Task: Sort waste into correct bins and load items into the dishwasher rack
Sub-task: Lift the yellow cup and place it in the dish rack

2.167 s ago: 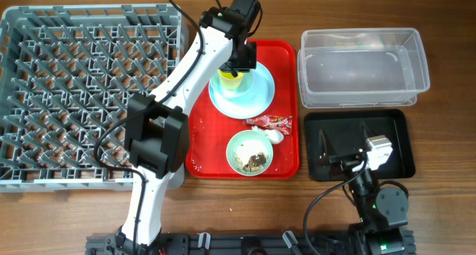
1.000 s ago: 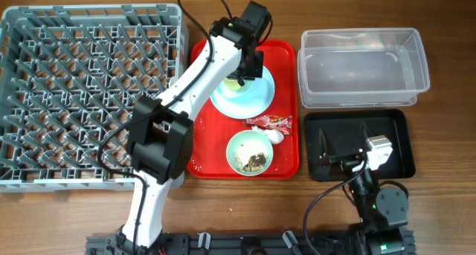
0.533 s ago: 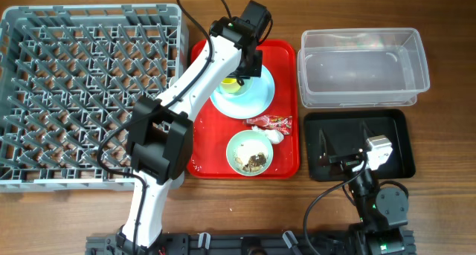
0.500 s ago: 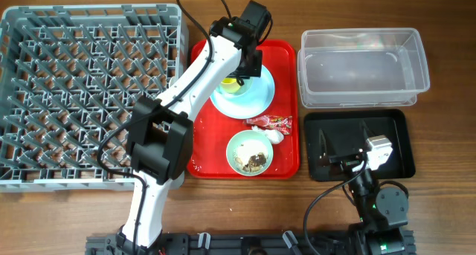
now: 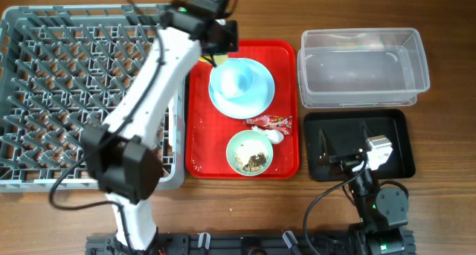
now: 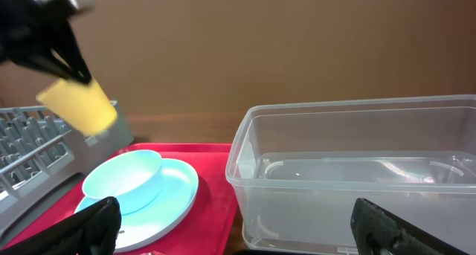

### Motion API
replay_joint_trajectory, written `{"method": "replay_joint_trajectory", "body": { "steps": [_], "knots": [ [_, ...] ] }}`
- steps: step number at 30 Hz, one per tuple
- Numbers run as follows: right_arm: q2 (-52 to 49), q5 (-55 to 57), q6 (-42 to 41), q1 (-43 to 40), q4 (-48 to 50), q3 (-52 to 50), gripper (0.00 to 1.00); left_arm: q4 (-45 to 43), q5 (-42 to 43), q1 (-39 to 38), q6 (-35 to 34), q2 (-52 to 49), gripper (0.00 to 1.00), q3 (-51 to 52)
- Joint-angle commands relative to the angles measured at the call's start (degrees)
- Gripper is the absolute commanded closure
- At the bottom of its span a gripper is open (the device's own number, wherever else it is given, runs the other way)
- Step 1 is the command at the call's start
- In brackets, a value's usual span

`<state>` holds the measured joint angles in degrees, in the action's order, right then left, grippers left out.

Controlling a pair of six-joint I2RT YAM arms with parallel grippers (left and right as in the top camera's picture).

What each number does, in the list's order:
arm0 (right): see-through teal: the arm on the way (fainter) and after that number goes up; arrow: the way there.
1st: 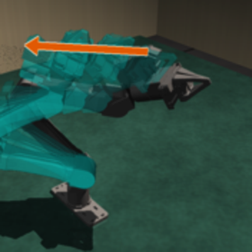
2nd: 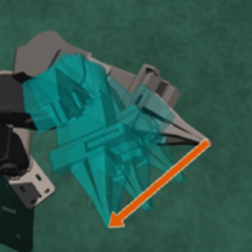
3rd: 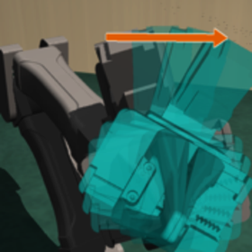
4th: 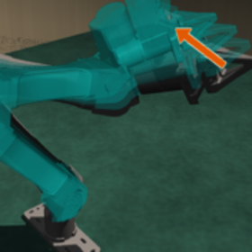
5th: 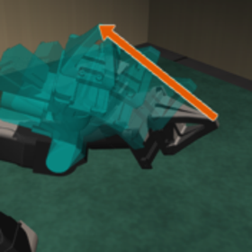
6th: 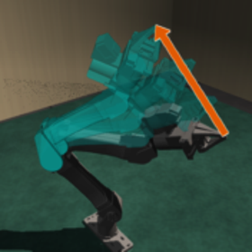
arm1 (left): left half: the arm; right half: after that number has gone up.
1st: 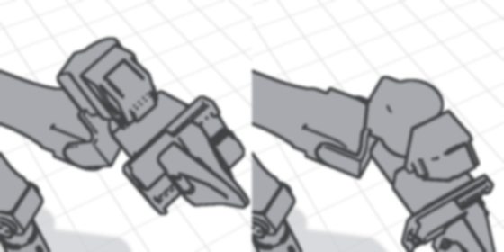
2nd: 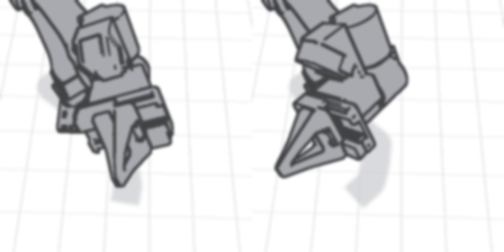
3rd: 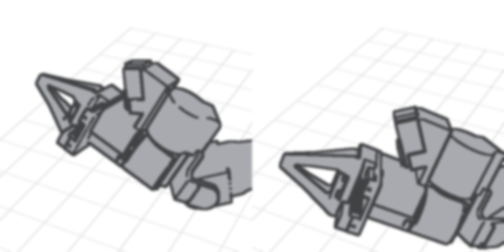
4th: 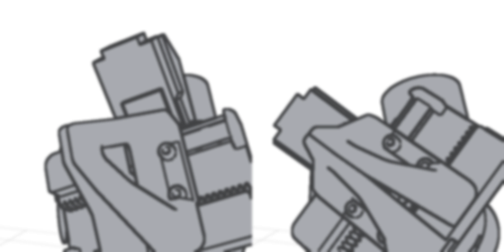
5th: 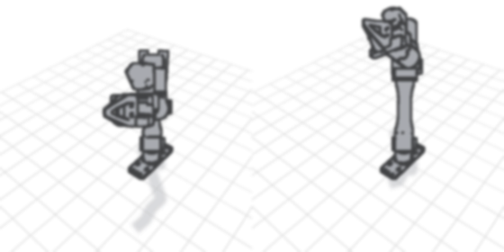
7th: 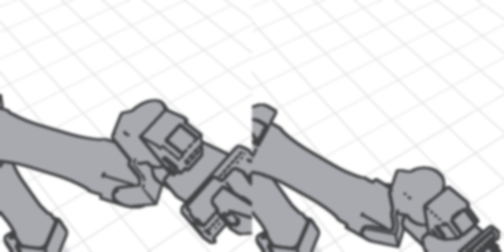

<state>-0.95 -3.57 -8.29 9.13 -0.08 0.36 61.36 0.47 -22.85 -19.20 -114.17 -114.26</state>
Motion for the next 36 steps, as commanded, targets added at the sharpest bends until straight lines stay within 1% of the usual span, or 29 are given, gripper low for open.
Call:
{"method": "replay_joint_trajectory", "body": {
  "steps": [1,7,9,11,13,16,18,20,24,25,27,28,36],
  "knots": [
    [0.2,0.3,0.4,0.1,0.2,-0.1,0.0,-0.4,9.9,5.0,2.5,3.6,0.96,0.2],
    [0.2,0.3,0.4,0.1,0.2,-0.1,0.0,-2.8,28.8,15.5,2.5,3.9,0.96,0.3],
    [0.2,0.3,0.4,0.1,0.2,-0.1,0.0,-4.4,32.4,18.4,2.5,3.9,0.96,0.3],
    [0.2,0.3,0.4,0.1,0.2,-0.1,0.0,-6.4,37.8,21.5,2.5,3.8,0.96,0.3],
    [0.2,0.3,0.4,0.1,0.2,-0.1,0.0,-7.8,40.5,23.3,2.5,3.8,0.96,0.3],
    [0.2,0.3,0.4,0.1,0.2,-0.1,0.0,-9.4,41.6,25.5,2.5,3.8,0.96,0.3],
    [0.2,0.3,0.4,0.1,0.2,-0.1,0.0,-10.2,44.6,26.7,2.5,3.6,0.96,0.3],
    [0.2,0.3,0.4,0.1,0.2,-0.1,0.0,-12.0,52.1,28.2,2.4,2.7,0.96,0.3],
    [0.2,0.3,0.4,0.1,0.2,-0.1,0.0,-15.0,63.8,30.5,0.7,-0.4,0.96,0.3],
    [0.2,0.3,0.4,0.1,0.2,-0.1,0.0,-15.5,65.6,30.8,0.7,-1.0,0.96,0.3],
    [0.2,0.3,0.4,0.1,0.2,-0.1,0.0,-18.0,73.2,32.0,0.7,-3.7,0.96,0.3],
    [0.2,0.3,0.4,0.1,0.2,-0.1,0.0,-18.9,74.1,32.3,0.5,-4.3,0.96,0.3],
    [0.2,0.3,0.5,0.1,0.2,-0.1,0.0,-22.8,73.9,33.2,0.5,-9.4,0.96,0.3]
  ]
}}
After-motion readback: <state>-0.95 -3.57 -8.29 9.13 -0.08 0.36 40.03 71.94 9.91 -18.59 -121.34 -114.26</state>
